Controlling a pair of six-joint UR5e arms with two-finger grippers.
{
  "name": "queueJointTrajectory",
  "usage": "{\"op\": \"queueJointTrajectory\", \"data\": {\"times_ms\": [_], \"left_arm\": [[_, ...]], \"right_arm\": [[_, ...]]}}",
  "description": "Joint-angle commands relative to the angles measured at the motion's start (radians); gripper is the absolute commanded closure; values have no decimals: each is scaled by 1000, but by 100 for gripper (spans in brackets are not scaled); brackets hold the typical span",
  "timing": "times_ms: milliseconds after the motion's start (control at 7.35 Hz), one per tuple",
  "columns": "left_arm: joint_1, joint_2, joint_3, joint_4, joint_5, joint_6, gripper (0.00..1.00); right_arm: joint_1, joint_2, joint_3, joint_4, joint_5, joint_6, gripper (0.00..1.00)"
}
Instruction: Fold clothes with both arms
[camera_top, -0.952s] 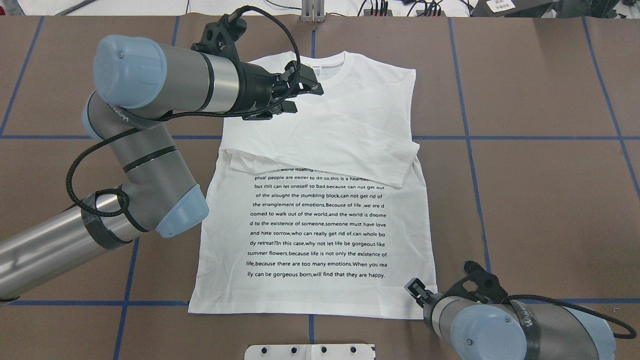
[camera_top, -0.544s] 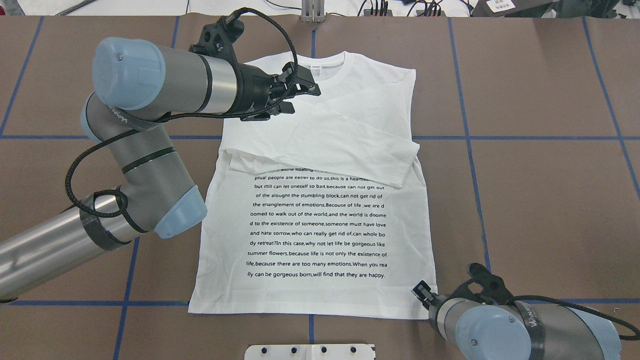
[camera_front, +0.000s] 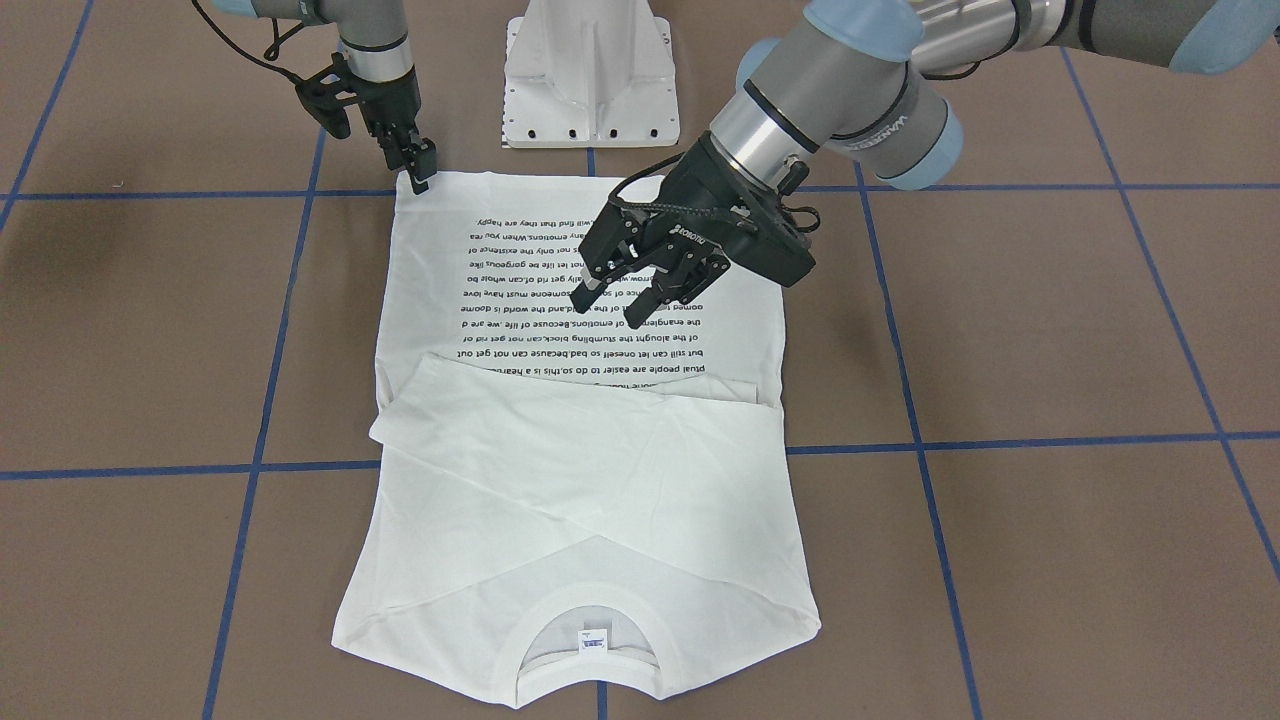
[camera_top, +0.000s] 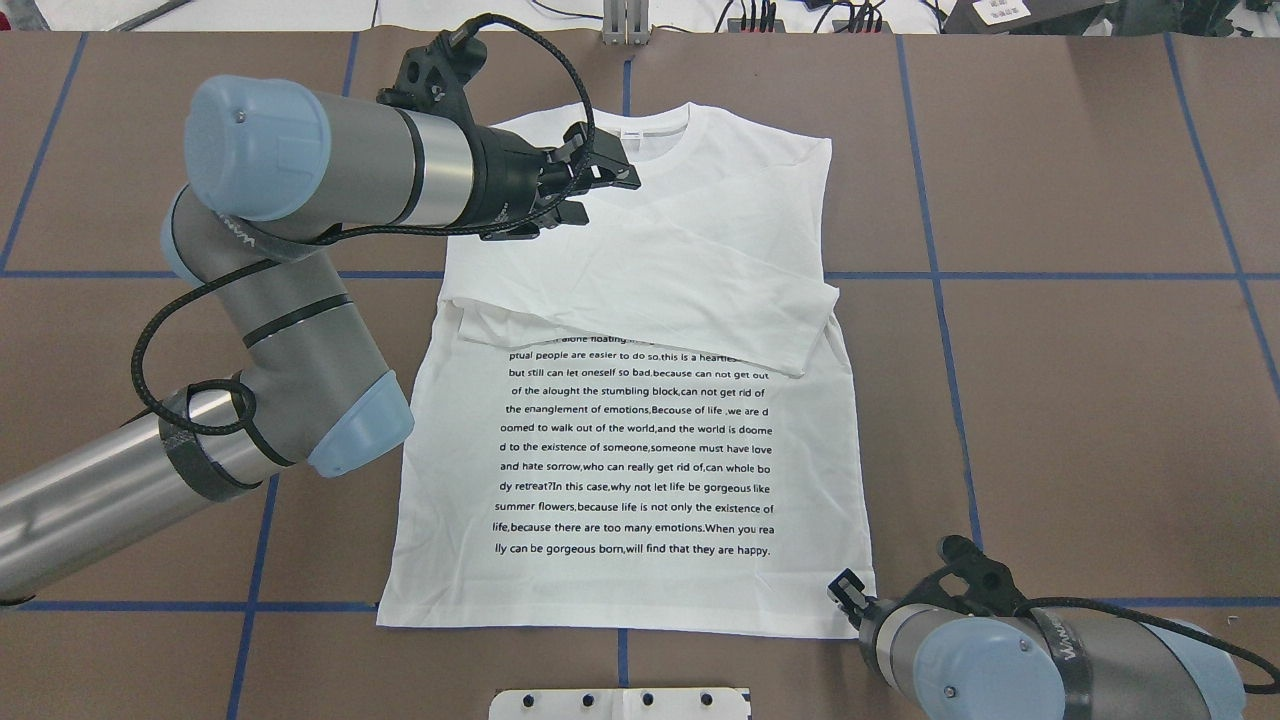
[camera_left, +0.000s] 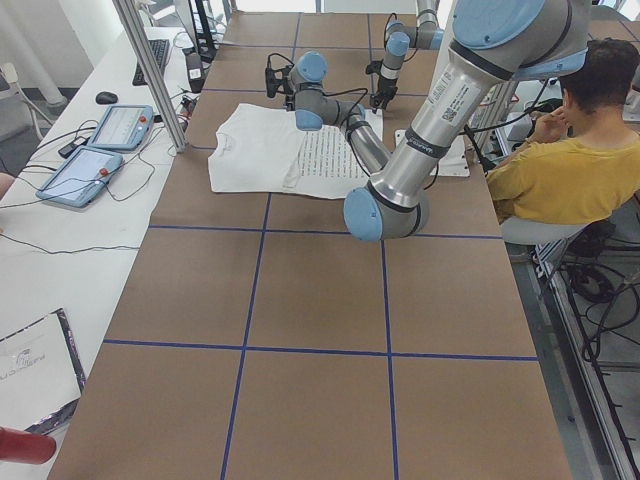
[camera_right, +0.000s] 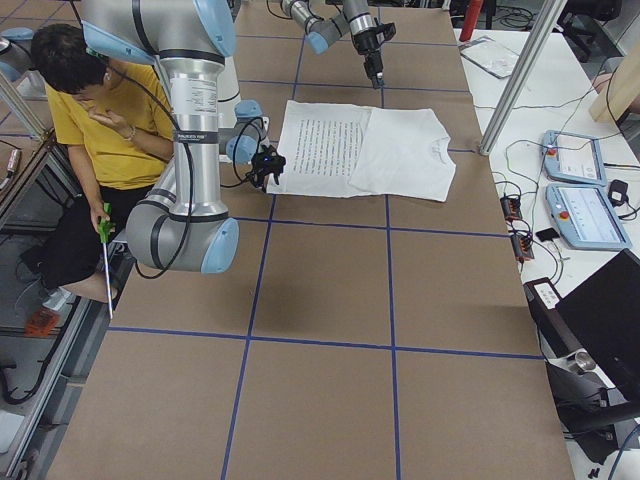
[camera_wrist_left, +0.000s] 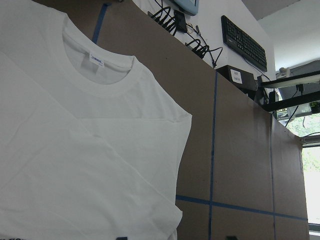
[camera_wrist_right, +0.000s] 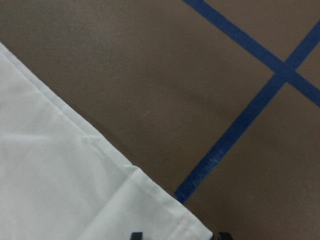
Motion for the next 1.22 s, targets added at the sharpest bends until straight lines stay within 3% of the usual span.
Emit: {"op": "queueJointTrajectory", "data": {"times_ms": [0, 272, 952, 1088], "left_arm": [[-1, 8, -6, 0, 0, 0, 28], [-1, 17, -10, 0, 1, 0, 28], [-3, 43, -47, 0, 1, -2, 28], [10, 132, -112, 5, 1, -2, 28]], "right_arm": [[-9, 0, -1, 1, 0, 6, 49], [-13, 0, 5, 1, 0, 33, 100], [-10, -3, 54, -1, 22, 30, 100], [-9, -3, 59, -1, 22, 30, 100]]}}
